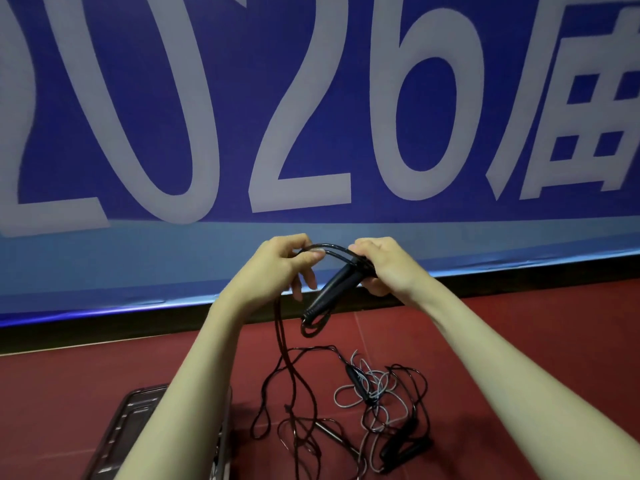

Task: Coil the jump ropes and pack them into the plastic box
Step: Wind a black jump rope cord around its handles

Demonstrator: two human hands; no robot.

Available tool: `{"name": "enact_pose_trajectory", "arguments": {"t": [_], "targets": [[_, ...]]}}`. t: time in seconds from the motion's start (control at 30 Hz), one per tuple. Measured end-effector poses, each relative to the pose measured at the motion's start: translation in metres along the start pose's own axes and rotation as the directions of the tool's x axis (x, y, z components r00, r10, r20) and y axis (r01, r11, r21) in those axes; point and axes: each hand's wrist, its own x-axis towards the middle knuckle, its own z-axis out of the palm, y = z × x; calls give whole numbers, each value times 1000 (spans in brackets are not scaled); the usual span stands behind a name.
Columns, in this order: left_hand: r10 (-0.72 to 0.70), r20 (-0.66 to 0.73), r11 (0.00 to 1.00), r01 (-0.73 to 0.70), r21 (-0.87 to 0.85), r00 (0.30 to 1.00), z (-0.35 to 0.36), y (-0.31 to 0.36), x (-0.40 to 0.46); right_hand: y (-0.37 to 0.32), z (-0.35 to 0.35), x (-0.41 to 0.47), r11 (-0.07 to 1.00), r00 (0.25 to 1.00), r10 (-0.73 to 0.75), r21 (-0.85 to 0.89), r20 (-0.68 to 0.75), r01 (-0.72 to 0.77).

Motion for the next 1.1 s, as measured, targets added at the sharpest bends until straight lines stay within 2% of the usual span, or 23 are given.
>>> {"name": "enact_pose_trajectory", "arguments": {"t": [0.13, 0.2, 0.27, 0.3, 0.4, 0.47, 0.53, 0.63, 0.7, 0.77, 0.87, 0.97, 1.1], "targets": [[17, -102, 996, -26, -87, 995, -8, -8, 3, -10, 14, -4, 984, 989, -64, 176, 130, 41], [-11, -43, 977, 2, -213, 999, -9, -18, 1, -17, 17, -5, 968, 983, -110, 239, 146, 73], [-18, 22, 905, 25, -425, 1000, -4, -29, -2, -22, 21, -5, 951, 978, -140, 296, 152, 90], [-35, 25, 878, 42, -476, 999, 0, -33, -2, -24, 24, -4, 943, 977, -152, 320, 149, 98], [-98, 65, 867, 117, -485, 993, 22, -37, 4, -24, 27, -2, 913, 985, -164, 387, 58, 129], [-53, 155, 814, 133, -566, 986, 40, -35, 6, -23, 21, 3, 888, 988, -146, 433, -58, 157], [-21, 168, 810, 115, -575, 986, 54, -30, 6, -22, 13, 7, 882, 975, -114, 433, -190, 188], [-78, 112, 874, 122, -470, 991, 74, -17, 4, -19, 3, 10, 917, 920, -86, 330, -381, 223], [-82, 78, 938, 103, -332, 994, 86, -5, 3, -14, -3, 10, 931, 873, -72, 282, -483, 233], [-40, 55, 995, 44, -84, 998, 93, 7, 3, -7, -7, 11, 949, 824, -75, 214, -562, 233], [29, 49, 962, -41, 269, 998, 95, 21, 0, 3, -10, 13, 970, 763, -167, 35, -625, 241], [113, 111, 831, -155, 534, 987, 91, 27, -3, 12, -13, 10, 953, 759, -303, -167, -576, 254], [169, 189, 711, -253, 656, 967, 72, 23, -3, 31, -16, 2, 901, 870, -356, -372, -341, 223]]}}
